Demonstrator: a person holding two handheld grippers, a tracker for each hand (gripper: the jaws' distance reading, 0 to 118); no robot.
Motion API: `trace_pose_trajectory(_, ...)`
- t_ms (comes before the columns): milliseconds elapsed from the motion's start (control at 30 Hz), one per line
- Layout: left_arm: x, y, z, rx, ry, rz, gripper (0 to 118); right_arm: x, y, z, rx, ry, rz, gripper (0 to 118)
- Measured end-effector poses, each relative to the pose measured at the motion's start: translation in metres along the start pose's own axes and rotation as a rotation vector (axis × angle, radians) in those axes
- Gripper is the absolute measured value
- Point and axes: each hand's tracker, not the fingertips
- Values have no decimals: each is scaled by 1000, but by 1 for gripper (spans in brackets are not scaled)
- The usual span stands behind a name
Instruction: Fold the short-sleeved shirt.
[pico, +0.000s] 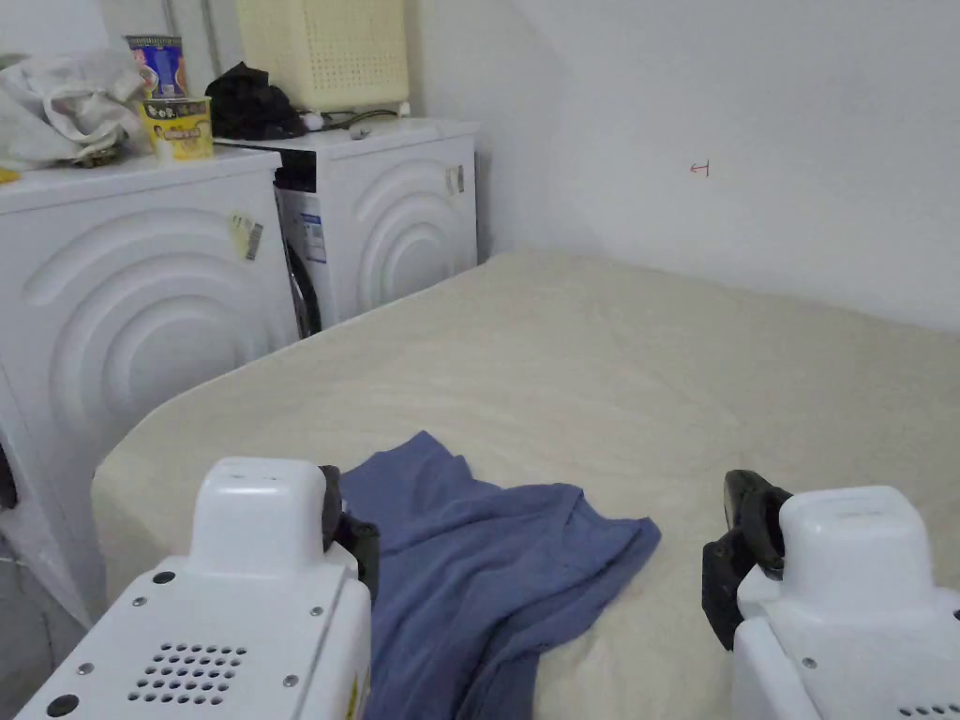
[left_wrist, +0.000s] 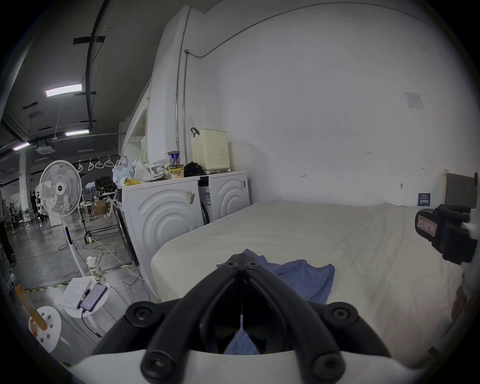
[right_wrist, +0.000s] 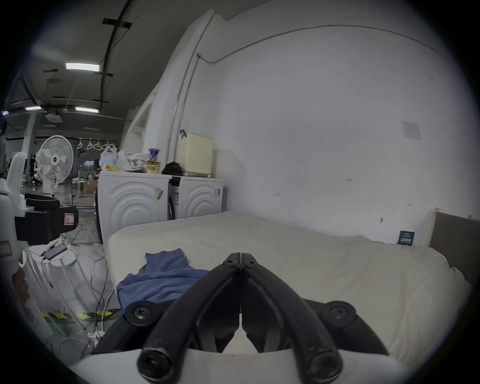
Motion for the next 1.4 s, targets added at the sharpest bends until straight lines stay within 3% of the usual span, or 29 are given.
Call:
trace_pose_trajectory(267, 15, -37, -65, -160, -57, -3, 0, 2, -23, -15, -88, 14, -17, 0)
trace_pose_trajectory(467, 22, -88, -140, -380, -109, 117, 0, 8, -44, -32, -175, -17, 19, 0)
trace_pose_trajectory(600, 33, -117, -179, -421, -86, 65, 1, 14, -56, -45, -223, -38, 23, 0)
trace_pose_trajectory(633, 33, -118, -184, -432, -82, 71, 16, 15, -58, -48, -232, -40, 22, 0)
trace_pose_trajectory(667, 32, -120, -188, -440, -111, 92, 44, 16, -60, -51, -239, -40, 19, 0)
trace_pose_trajectory(733, 36, -122, -196, -507, -162, 119, 118, 19, -63, -55, -259, -38, 13, 0)
trace_pose_trajectory(800, 39, -122, -198, -470, -188, 139, 118, 21, -66, -59, -275, -37, 8, 0)
trace_pose_trajectory(967, 55, -133, -217, -593, -214, 98, 117, 24, -73, -64, -308, -32, 1, 0)
trace_pose_trajectory(1267, 60, -131, -226, -655, -150, 112, 98, 32, -79, -66, -344, -35, -2, 0)
trace_pose_trajectory(1300, 59, -128, -223, -649, -150, 110, 92, 34, -79, -66, -346, -34, -10, 0)
trace_pose_trajectory(1333, 59, -125, -220, -632, -127, 98, 75, 36, -79, -66, -348, -31, -22, 0)
trace_pose_trajectory(1400, 56, -122, -219, -622, -106, 72, 27, 38, -79, -66, -350, -33, -35, 0)
